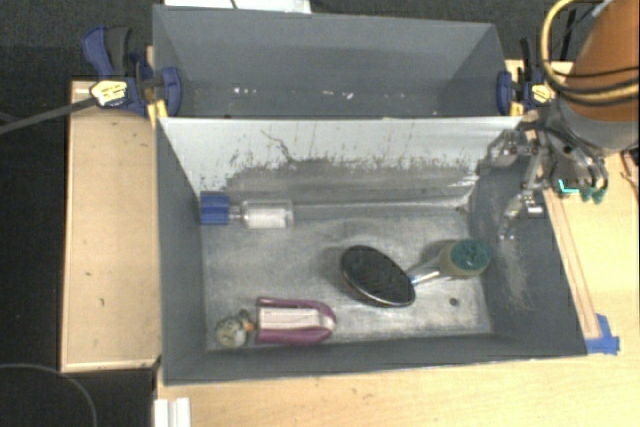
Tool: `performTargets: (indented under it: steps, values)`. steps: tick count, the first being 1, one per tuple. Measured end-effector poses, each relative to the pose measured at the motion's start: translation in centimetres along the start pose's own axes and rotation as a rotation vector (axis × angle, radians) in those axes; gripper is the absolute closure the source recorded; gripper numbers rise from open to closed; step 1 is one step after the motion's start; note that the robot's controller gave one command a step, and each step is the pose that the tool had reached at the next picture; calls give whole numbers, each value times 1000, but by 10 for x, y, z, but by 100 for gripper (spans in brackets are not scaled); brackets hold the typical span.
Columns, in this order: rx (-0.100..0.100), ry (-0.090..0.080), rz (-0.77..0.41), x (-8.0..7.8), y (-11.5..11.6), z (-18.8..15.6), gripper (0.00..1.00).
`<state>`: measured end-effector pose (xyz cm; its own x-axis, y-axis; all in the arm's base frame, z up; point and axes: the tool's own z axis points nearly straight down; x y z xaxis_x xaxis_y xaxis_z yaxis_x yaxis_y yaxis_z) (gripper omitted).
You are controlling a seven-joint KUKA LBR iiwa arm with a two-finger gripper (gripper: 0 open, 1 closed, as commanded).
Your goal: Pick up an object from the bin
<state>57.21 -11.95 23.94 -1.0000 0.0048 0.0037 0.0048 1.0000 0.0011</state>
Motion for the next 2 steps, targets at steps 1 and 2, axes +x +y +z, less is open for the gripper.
performTargets:
  steps: [1,2]
  values:
    - [-1,4,-5,60,-9,105,0]
    - [2,-9,-152,39,-13,167,0]
